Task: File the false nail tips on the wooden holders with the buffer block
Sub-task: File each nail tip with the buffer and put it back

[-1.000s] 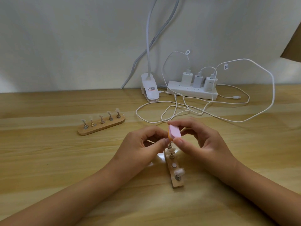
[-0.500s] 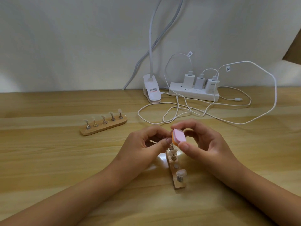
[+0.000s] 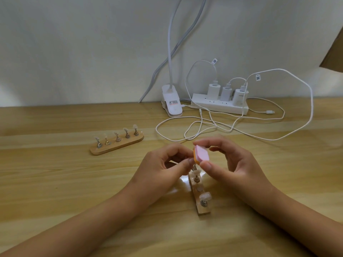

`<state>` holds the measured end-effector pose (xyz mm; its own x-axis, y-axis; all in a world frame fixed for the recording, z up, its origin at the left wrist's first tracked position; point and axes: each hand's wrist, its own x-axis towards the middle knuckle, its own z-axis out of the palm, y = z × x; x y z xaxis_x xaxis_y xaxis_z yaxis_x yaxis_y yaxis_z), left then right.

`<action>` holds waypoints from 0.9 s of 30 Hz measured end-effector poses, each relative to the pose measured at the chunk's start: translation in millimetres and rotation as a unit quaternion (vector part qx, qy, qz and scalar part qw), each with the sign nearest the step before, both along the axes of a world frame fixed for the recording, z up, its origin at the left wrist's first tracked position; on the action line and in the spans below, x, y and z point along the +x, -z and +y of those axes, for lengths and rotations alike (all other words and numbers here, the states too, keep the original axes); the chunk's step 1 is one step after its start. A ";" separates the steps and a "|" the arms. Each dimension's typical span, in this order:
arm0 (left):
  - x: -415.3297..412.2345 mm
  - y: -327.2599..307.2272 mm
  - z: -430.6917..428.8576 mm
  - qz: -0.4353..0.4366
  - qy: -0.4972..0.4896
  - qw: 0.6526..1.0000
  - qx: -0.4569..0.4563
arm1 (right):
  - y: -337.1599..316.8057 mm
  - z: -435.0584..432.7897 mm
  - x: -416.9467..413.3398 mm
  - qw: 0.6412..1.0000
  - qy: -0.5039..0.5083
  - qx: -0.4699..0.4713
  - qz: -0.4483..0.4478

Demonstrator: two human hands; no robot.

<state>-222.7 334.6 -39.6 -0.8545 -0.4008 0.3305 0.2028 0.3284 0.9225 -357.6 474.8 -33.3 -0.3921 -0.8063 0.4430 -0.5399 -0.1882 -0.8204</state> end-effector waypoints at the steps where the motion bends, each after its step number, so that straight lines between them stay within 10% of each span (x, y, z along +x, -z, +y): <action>1: 0.1 -0.1 -0.2 -0.001 0.001 1.000 -0.001 | 1.0 0.0 0.2 1.000 0.003 -0.003 0.011; 27: -1.6 1.1 -3.2 0.021 -0.001 0.999 0.031 | 4.9 -3.3 -9.1 0.996 0.070 0.005 0.047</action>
<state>-224.2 331.4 -40.7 -0.8397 -0.4238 0.3395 0.2404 0.2705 0.9322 -366.7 471.4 -38.2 -0.4577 -0.7510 0.4760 -0.6352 -0.0984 -0.7661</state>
